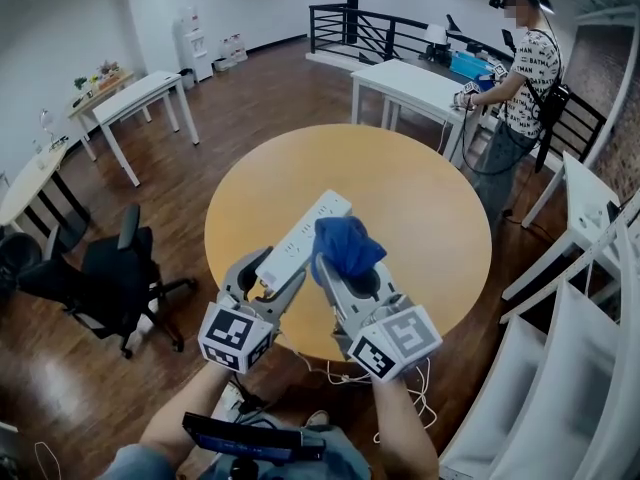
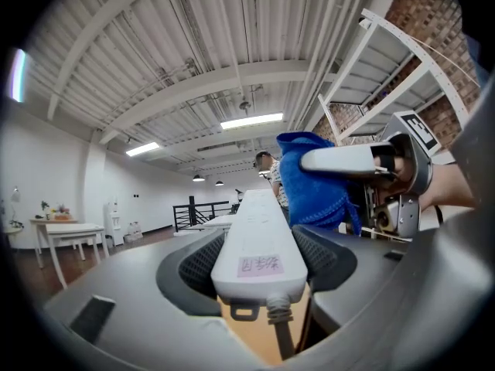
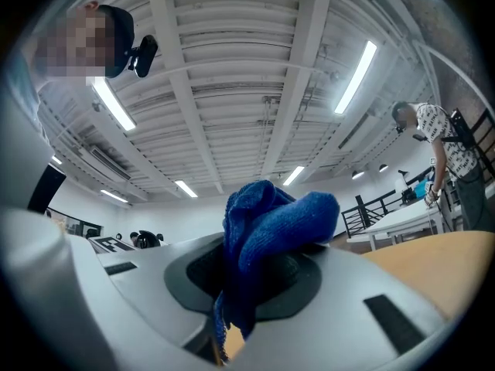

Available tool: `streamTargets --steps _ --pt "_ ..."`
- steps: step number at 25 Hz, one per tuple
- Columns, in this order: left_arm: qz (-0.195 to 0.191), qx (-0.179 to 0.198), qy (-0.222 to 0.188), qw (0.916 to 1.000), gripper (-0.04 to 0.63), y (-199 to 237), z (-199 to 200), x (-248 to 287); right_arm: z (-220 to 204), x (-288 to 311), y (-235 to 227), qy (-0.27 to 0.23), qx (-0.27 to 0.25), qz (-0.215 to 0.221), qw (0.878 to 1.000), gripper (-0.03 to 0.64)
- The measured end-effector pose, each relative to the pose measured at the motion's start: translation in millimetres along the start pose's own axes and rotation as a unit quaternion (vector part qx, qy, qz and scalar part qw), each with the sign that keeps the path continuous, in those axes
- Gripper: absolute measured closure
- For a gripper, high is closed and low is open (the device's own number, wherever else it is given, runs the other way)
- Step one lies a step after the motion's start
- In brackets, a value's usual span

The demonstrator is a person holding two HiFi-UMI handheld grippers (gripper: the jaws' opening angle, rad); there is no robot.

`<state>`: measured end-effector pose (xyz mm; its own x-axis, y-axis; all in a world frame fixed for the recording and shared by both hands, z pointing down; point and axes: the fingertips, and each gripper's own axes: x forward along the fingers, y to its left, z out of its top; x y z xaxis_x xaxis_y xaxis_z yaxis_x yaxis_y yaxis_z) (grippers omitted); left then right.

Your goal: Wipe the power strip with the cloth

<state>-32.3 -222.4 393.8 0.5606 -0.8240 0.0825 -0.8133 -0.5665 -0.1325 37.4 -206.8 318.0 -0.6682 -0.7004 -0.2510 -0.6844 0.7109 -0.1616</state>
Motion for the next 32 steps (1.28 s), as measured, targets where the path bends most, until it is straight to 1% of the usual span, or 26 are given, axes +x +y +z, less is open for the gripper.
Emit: streamTargets --steps 3,6,9,13,17,21,28,32 --pt "-0.003 -0.002 0.023 0.9997 0.313 5 -34 0 -8 -5 -5 0.001 0.008 -0.011 1.0 0.549" --pt "-0.006 -0.011 0.065 0.9978 0.313 3 -73 0 -20 -13 -13 0.009 0.02 -0.027 0.999 0.549" --pt "-0.01 -0.019 0.098 0.9949 0.313 -3 -111 1 -35 -27 -24 0.017 0.032 -0.045 0.998 0.549" --pt "-0.013 -0.029 0.155 0.9875 0.313 -7 -159 2 -54 -41 -37 0.031 0.052 -0.07 0.996 0.549" --pt "-0.005 -0.045 0.2 0.9787 0.313 -6 -198 -1 -69 -48 -38 0.043 0.062 -0.081 0.994 0.549" --pt "0.0 -0.056 0.222 0.9734 0.313 -3 -219 -3 -82 -50 -36 0.055 0.07 -0.084 0.993 0.549" --pt "0.0 -0.077 0.233 0.9694 0.313 -2 -239 0 -98 -48 -32 0.072 0.079 -0.083 0.991 0.549" --pt "0.005 -0.068 0.246 0.9668 0.313 0 -251 1 -101 -49 -33 0.076 0.084 -0.085 0.99 0.549"
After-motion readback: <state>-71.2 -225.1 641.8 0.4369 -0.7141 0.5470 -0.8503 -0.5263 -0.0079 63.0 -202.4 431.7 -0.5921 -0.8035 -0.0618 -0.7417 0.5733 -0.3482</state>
